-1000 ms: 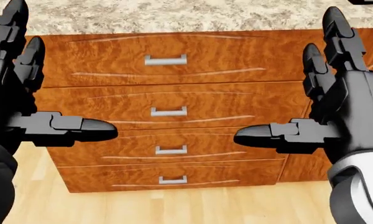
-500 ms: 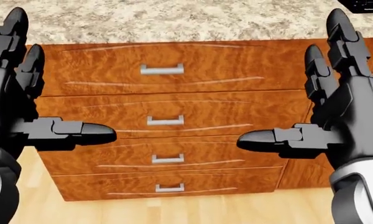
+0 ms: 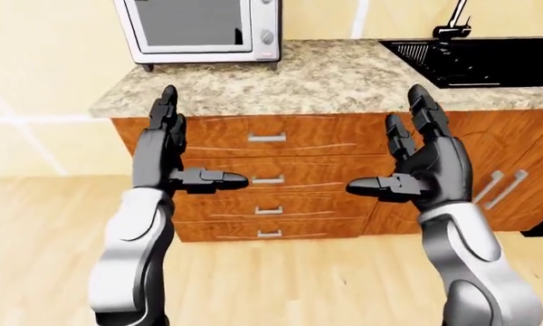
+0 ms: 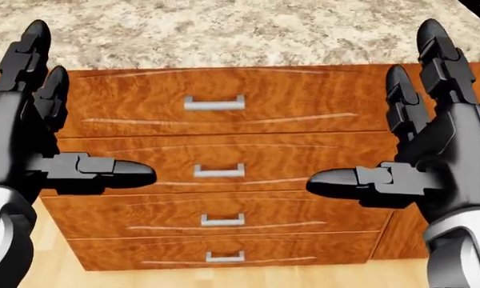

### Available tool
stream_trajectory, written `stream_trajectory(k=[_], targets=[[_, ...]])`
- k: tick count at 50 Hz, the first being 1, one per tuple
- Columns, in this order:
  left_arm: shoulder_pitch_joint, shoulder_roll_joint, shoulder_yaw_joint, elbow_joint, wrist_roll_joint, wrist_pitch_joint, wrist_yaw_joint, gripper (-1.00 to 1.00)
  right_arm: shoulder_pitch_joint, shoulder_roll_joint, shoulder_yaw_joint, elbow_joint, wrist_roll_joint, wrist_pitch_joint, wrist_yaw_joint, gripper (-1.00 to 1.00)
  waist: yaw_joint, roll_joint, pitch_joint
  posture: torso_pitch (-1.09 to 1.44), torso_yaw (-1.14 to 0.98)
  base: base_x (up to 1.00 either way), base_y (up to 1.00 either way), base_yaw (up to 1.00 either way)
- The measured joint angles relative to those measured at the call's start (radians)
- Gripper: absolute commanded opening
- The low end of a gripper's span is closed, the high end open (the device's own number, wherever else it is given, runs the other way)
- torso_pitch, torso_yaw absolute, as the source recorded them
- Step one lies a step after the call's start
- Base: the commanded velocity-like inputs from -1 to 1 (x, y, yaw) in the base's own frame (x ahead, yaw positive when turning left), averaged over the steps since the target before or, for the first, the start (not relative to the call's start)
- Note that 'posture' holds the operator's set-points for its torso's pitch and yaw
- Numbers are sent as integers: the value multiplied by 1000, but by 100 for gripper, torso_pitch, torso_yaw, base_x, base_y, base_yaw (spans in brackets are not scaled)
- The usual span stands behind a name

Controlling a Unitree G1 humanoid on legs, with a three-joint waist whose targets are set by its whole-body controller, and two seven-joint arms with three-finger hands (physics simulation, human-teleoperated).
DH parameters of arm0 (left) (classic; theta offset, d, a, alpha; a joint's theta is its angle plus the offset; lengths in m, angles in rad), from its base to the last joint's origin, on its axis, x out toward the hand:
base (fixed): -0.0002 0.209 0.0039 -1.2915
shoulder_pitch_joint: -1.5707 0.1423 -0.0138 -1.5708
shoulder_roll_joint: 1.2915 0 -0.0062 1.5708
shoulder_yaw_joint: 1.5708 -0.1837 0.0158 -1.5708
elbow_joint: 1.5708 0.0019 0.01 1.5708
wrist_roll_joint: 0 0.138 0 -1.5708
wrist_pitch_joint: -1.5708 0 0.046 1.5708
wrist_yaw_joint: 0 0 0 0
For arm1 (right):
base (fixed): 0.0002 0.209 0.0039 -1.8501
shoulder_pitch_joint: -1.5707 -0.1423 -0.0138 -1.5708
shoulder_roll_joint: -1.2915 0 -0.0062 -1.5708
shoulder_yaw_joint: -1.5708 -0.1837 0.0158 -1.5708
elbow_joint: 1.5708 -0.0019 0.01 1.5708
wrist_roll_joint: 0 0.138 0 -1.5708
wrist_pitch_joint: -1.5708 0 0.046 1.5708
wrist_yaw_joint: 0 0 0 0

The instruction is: Open the toaster oven door.

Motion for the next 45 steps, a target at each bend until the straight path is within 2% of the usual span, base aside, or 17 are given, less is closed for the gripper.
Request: stream_trajectory(k=[2,4,6,8,10,14,17,20,23,27,31,34,36,38,42,44,45], targets=[[-4,2,2,-17,0,-10,0,100,0,0,2,-3,2,-16,0,100,1,-26,1,0,0,0,0,45],[-6,2,5,-27,1,-25,0,100,0,2,2,-9,10,-28,-1,100,1,-68,1,0,0,0,0,45],[5,-9,-5,-22,0,-32,-2,100,9,-1,-7,-2,15,-32,-5,100,-13,-57,8,0,0,0,0,45],[10,-9,-14,-8,-6,-22,-6,100,16,-1,-13,3,16,-26,-15,100,-12,-67,4,0,0,0,0,45],[6,-6,-9,-1,-8,-15,-8,100,12,-2,-12,2,20,-21,-21,100,-7,-55,-1,0,0,0,0,45],[-4,-2,2,-24,-8,-12,-4,100,8,-6,-12,-10,30,-26,-24,100,-10,-2,9,0,0,0,0,42],[-11,2,6,-36,-4,-20,0,100,3,-12,-7,-3,29,-33,-21,100,-25,42,1,0,0,0,0,0],[-12,7,12,-17,0,-18,3,100,13,-5,3,-2,36,-28,-16,100,-22,11,12,0,0,0,0,0],[-12,6,8,-5,1,0,4,100,10,-11,-4,-3,42,-14,-14,100,-18,-19,9,0,0,1,0,0],[-5,6,5,6,-2,7,-1,100,4,-15,-14,-11,49,-15,-20,100,-6,-23,17,0,0,18,0,0],[-18,7,8,-19,1,-1,0,100,4,-20,-16,-24,53,-34,-15,100,-8,-42,22,0,0,29,0,0],[-20,0,-10,-24,-2,-17,-5,100,9,-20,-32,-21,56,-41,-18,100,-18,-19,23,0,0,33,0,0],[-17,-1,-19,-17,-7,-13,-13,100,16,-19,-38,-17,57,-36,-27,100,-19,-26,20,0,0,36,0,0],[-19,0,-15,-14,-9,-7,-16,100,12,-19,-35,-19,61,-34,-32,100,-18,-21,18,0,0,36,0,0],[-24,1,-6,-24,-5,-1,-12,100,10,-20,-24,-29,68,-44,-31,100,-24,22,24,0,0,36,0,0],[-22,2,-4,-24,-3,-8,-11,100,10,-20,-21,-27,68,-51,-28,100,-25,63,16,0,0,36,0,0],[-16,6,1,-19,-2,-11,-10,100,16,-10,-13,-22,67,-54,-26,100,-15,55,19,0,0,36,0,0]])
